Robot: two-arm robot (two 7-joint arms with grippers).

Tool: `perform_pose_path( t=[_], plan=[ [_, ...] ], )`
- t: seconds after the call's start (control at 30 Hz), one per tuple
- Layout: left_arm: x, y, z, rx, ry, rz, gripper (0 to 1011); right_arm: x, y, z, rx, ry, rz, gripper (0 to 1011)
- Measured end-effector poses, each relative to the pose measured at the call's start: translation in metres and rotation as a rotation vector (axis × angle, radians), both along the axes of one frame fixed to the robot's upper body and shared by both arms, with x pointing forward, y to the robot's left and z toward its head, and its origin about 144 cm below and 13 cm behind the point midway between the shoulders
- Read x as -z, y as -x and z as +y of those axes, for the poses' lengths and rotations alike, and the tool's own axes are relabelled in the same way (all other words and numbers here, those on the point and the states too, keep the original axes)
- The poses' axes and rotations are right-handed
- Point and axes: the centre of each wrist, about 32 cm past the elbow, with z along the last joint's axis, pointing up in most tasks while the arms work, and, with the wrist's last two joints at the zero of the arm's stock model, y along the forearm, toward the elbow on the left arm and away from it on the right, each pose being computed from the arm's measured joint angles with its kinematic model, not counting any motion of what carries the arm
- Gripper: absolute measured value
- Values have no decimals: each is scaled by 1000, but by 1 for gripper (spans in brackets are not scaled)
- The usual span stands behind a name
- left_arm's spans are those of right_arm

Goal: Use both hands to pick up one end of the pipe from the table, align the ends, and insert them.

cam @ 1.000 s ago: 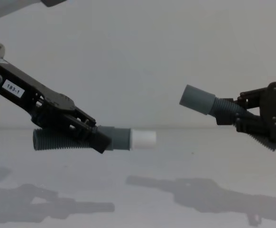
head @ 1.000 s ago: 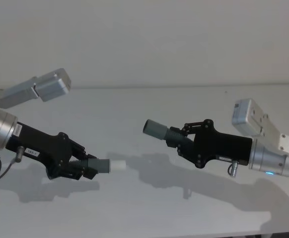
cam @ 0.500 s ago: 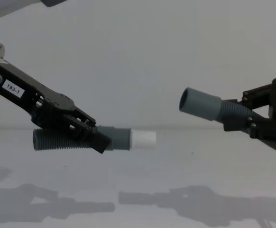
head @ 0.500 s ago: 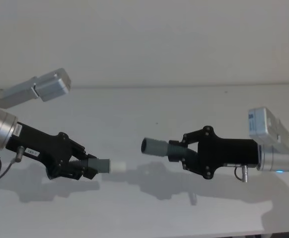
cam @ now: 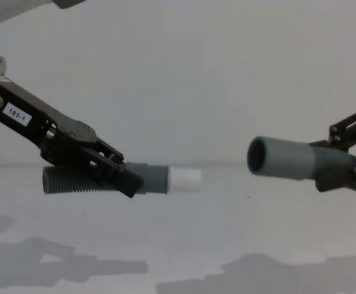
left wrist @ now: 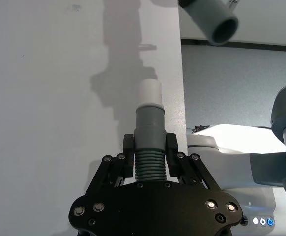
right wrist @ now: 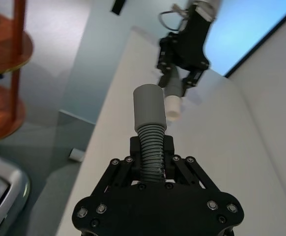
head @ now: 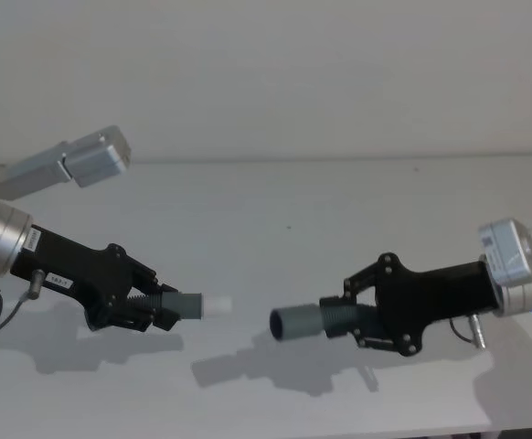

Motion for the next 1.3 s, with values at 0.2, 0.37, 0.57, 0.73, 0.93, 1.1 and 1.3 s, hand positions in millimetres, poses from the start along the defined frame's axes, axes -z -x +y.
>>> perform_pose_path(
  t=[0.2, 0.37, 0.57, 0.73, 0.93, 1.1, 1.3],
  plan=[
    [0, 0, 0, 0, 0, 0, 344, -13, 1, 1, -47, 62, -22, 229],
    [0, 0, 0, 0, 0, 0, 344, -22, 5, 1, -59, 116, -32, 229],
    [0, 0, 0, 0, 0, 0, 344, -29, 9, 3, -51, 159, -43, 229],
    [0, 0, 0, 0, 0, 0, 344, -33, 12, 4, -28, 179, -50, 229],
    [0, 0, 0, 0, 0, 0, 344, -34, 15, 6, 12, 190, -59, 229],
    [0, 0, 0, 0, 0, 0, 344, -34, 16, 9, 53, 189, -64, 229],
    [0, 0, 0, 0, 0, 0, 344, -32, 17, 15, 91, 186, -68, 229]
  ],
)
